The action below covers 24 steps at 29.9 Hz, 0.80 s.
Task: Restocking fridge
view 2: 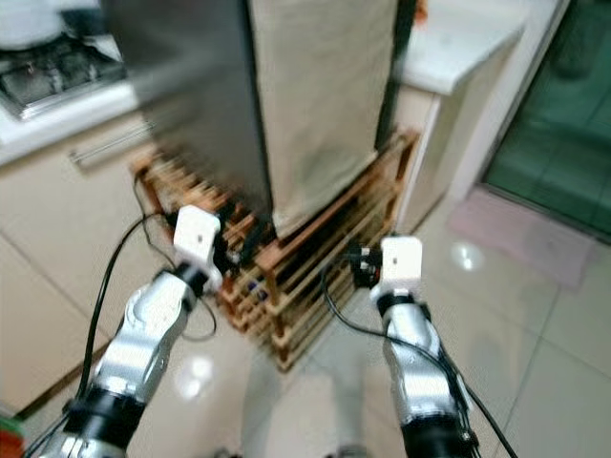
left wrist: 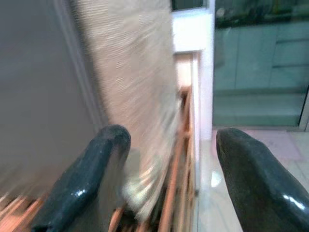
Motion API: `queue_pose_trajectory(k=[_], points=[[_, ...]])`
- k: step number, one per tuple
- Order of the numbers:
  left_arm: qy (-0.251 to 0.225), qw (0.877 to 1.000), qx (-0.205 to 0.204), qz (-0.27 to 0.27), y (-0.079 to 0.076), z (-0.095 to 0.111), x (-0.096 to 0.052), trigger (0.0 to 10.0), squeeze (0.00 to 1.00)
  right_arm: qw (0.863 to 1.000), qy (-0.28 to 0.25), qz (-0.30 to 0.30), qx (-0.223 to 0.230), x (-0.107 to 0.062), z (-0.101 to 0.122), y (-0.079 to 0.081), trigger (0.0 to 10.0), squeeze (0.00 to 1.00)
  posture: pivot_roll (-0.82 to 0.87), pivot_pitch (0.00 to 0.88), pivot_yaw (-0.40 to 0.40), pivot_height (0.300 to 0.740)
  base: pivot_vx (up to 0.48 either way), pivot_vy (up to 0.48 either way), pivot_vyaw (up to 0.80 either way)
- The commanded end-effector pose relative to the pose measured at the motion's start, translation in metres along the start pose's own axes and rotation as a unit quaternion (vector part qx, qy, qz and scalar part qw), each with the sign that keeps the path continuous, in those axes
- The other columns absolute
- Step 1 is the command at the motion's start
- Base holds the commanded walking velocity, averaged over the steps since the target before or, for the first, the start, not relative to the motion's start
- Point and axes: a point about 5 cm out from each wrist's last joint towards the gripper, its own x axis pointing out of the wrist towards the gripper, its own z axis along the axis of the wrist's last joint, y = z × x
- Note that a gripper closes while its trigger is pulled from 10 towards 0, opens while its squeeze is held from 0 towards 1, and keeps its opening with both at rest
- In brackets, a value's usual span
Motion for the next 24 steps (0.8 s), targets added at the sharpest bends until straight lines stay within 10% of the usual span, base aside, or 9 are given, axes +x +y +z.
queue_pose_trajectory(k=[1, 24], points=[[0.007, 1.000, 0.009, 0.002, 0.003, 0.001, 0.004, 10.0, 0.00, 1.000, -0.002, -0.001, 0.004, 0.000, 0.000, 0.000, 10.0, 0.00, -0.10, 0.000, 0.046, 0.724, 0.000, 0.000, 0.00], [0.059, 0.995, 0.071, 0.043, 0.024, 0.016, 0.073, 10.0, 0.00, 1.000, 0.000, 0.001, 0.003, -0.027, -0.002, 0.003, 10.0, 0.00, -0.18, 0.061, 0.065, 0.724, 0.000, 0.000, 0.00]])
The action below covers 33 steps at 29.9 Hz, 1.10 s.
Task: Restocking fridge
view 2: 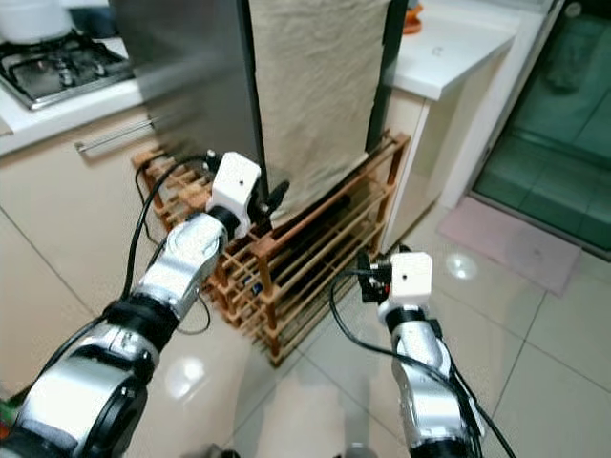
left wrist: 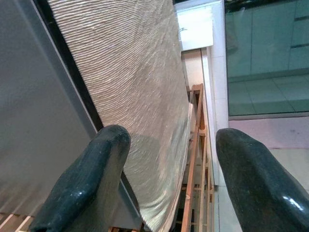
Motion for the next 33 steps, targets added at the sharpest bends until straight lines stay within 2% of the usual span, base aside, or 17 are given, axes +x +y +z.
queue_pose_trajectory(k=[1, 2, 4, 7, 8, 17, 21, 22, 29, 30, 33], points=[[0.008, 1.000, 0.004, 0.020, 0.006, 0.001, 0.003, 10.0, 0.00, 1.000, 0.000, -0.002, -0.001, -0.004, 0.002, 0.000, 10.0, 0.00, -0.18, 0.061, 0.065, 0.724, 0.000, 0.000, 0.00], [0.008, 1.000, 0.004, 0.020, 0.006, 0.001, 0.003, 10.0, 0.00, 1.000, 0.000, -0.002, -0.001, -0.004, 0.002, 0.000, 10.0, 0.00, -0.18, 0.061, 0.065, 0.724, 0.000, 0.000, 0.00], [0.011, 0.999, 0.006, 0.049, 0.008, 0.006, 0.008, 10.0, 0.00, 1.000, 0.012, -0.006, -0.006, -0.017, -0.003, -0.004, 10.0, 0.00, -0.21, 0.080, 0.071, 0.724, 0.000, 0.000, 0.00], [0.014, 0.998, 0.009, 0.065, 0.010, 0.007, 0.010, 10.0, 0.00, 1.000, 0.017, -0.009, -0.008, -0.022, -0.004, -0.006, 10.0, 0.00, -0.22, 0.083, 0.072, 0.724, 0.000, 0.000, 0.00], [0.018, 0.996, 0.018, 0.087, 0.012, 0.008, 0.011, 10.0, 0.00, 1.000, 0.020, -0.013, -0.010, -0.025, -0.005, -0.009, 10.0, 0.00, -0.22, 0.083, 0.071, 0.724, 0.000, 0.000, 0.00], [0.026, 0.993, 0.020, 0.112, 0.015, 0.012, 0.015, 10.0, 0.00, 0.999, 0.026, -0.014, -0.014, -0.030, -0.002, -0.011, 10.0, 0.00, -0.24, 0.082, 0.070, 0.724, 0.000, 0.000, 0.00], [0.038, 0.987, 0.031, 0.150, 0.023, 0.012, 0.014, 10.0, 0.00, 0.999, 0.029, -0.013, -0.015, -0.032, -0.002, -0.011, 10.0, 0.00, -0.24, 0.081, 0.074, 0.724, 0.000, 0.000, 0.00], [0.040, 0.986, 0.023, 0.159, 0.025, 0.014, 0.015, 10.0, 0.00, 0.999, 0.034, -0.015, -0.016, -0.033, -0.004, -0.012, 10.0, 0.00, -0.25, 0.079, 0.081, 0.724, 0.000, 0.000, 0.00], [0.038, 0.989, 0.014, 0.145, 0.018, 0.016, 0.018, 10.0, 0.00, 0.999, 0.034, -0.018, -0.013, -0.036, -0.002, -0.010, 10.0, 0.00, -0.27, 0.082, 0.084, 0.724, 0.000, 0.000, 0.00], [0.032, 0.990, -0.004, 0.140, 0.015, 0.019, 0.020, 10.0, 0.00, 0.999, 0.037, -0.018, -0.015, -0.037, -0.003, -0.011, 10.0, 0.00, -0.27, 0.084, 0.082, 0.724, 0.000, 0.000, 0.00], [0.026, 0.990, -0.013, 0.136, 0.013, 0.022, 0.021, 10.0, 0.00, 0.999, 0.039, -0.019, -0.015, -0.038, -0.004, -0.012, 10.0, 0.00, -0.27, 0.084, 0.081, 0.724, 0.000, 0.000, 0.00]])
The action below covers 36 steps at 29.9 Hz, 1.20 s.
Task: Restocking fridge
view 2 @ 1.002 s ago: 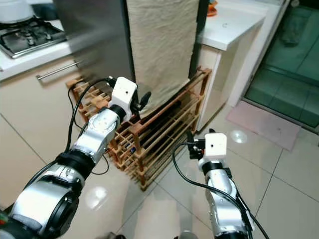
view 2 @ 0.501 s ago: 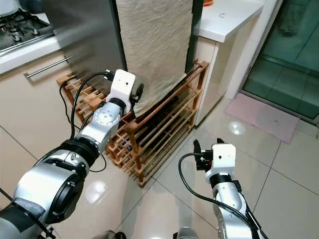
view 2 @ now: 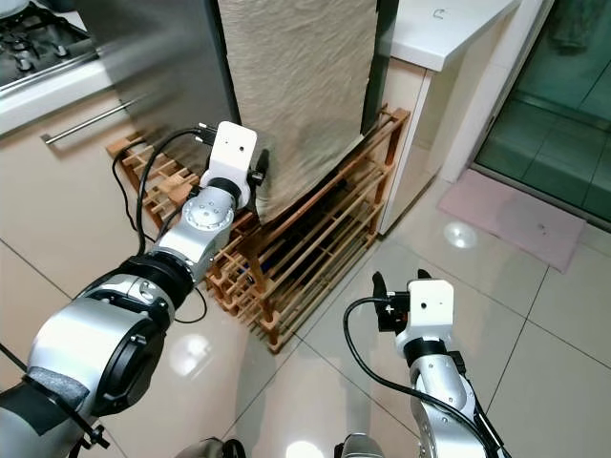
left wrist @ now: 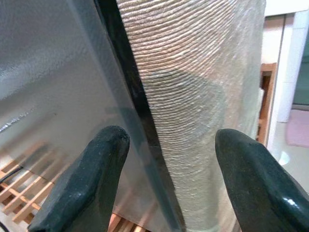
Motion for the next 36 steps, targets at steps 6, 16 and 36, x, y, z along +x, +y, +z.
queue_pose_trajectory(k=[6, 16, 36], points=[[-0.011, 0.999, -0.032, -0.018, -0.003, 0.007, 0.002, 10.0, 0.00, 1.000, 0.008, -0.002, -0.002, -0.002, 0.000, -0.001, 10.0, 0.00, -0.27, 0.084, 0.079, 0.724, 0.000, 0.000, 0.00], [-0.007, 1.000, -0.013, -0.011, 0.000, 0.007, 0.003, 10.0, 0.00, 1.000, 0.008, 0.004, 0.001, 0.001, -0.001, 0.002, 10.0, 0.00, -0.25, 0.078, 0.084, 0.724, 0.000, 0.000, 0.00], [-0.006, 0.993, -0.054, -0.100, -0.045, 0.010, -0.003, 10.0, 0.00, 1.000, 0.015, 0.008, -0.001, -0.002, -0.004, 0.002, 10.0, 0.00, -0.27, 0.081, 0.088, 0.724, 0.000, 0.000, 0.00]])
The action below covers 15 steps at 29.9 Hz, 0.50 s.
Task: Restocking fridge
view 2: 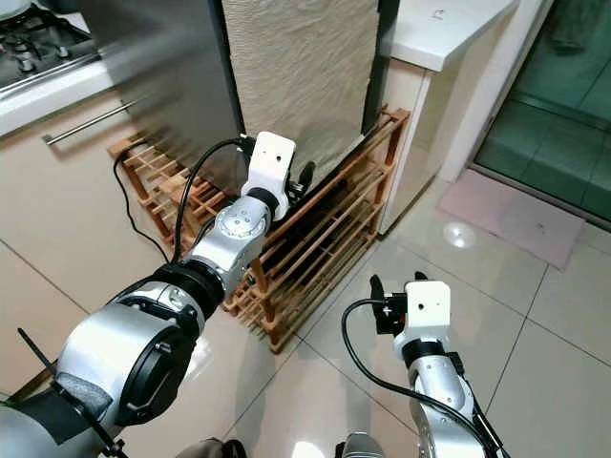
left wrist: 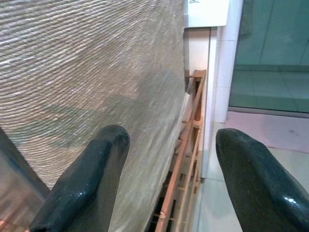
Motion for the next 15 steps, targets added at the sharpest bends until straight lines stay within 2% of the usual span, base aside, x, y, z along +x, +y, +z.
queue_pose_trajectory(k=[1, 6, 10, 15], points=[[0.004, 1.000, -0.009, -0.005, 0.000, 0.004, 0.002, 10.0, 0.00, 1.000, 0.008, 0.002, -0.001, -0.001, -0.003, 0.000, 10.0, 0.00, -0.27, 0.080, 0.088, 0.724, 0.000, 0.000, 0.00], [-0.020, 1.000, -0.004, -0.002, 0.003, 0.011, 0.003, 10.0, 0.00, 1.000, 0.009, 0.003, -0.001, -0.001, -0.003, 0.001, 10.0, 0.00, -0.27, 0.080, 0.089, 0.724, 0.000, 0.000, 0.00], [-0.048, 0.999, -0.002, 0.027, 0.019, 0.016, 0.001, 10.0, 0.00, 1.000, 0.011, 0.001, 0.000, -0.001, -0.004, 0.000, 10.0, 0.00, -0.26, 0.080, 0.085, 0.724, 0.000, 0.000, 0.00], [-0.044, 0.998, 0.009, 0.045, 0.029, 0.012, -0.001, 10.0, 0.00, 1.000, 0.015, 0.005, 0.001, -0.002, -0.007, 0.001, 10.0, 0.00, -0.24, 0.080, 0.079, 0.724, 0.000, 0.000, 0.00]])
